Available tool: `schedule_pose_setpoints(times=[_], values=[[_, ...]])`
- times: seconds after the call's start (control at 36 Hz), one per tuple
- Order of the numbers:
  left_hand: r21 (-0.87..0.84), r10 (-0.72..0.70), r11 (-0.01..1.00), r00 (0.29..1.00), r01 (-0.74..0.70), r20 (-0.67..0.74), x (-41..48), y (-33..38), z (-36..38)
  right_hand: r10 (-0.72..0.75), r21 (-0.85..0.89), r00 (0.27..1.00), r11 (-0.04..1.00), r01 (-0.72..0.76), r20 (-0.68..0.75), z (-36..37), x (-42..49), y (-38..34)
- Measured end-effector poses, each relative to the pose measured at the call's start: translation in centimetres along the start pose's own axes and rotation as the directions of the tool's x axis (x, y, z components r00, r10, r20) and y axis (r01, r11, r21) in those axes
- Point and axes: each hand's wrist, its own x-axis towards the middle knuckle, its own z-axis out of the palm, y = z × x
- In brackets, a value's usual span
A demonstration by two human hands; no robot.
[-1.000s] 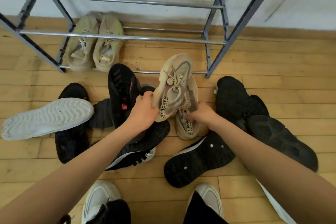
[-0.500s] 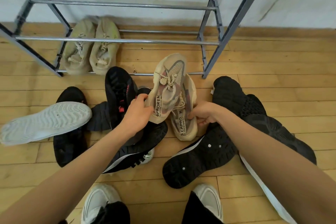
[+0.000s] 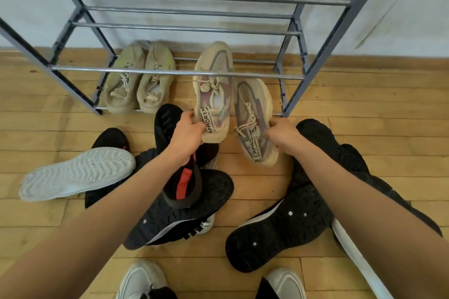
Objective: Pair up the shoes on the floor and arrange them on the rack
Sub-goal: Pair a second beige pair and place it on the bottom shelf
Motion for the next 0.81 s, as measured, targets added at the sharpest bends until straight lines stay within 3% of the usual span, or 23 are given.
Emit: schedule_pose_setpoints(times=[0.14,0.61,0.81], values=[[0.031,-0.035,0.999,0.999,0.036,-0.025,4.0,2.0,0.6,0.051,-0.128,0.996,0.99,-0.06,-0.068,0.3,3.3,-1.2],[-0.041,-0.144,0.989,0.989,0.143,-0.026,12.0,1.6,4.1,0.09,-0.084,0.986,0.991,-0.103,-0.142,-0.1,11.6,-5.3],[-0.045,-0.168,0.985,0.986,0.167,-0.017,13.3,1.0,4.2,0.124,0.024,0.977,0.992,-0.122,-0.173,0.5,12.9,-5.1]])
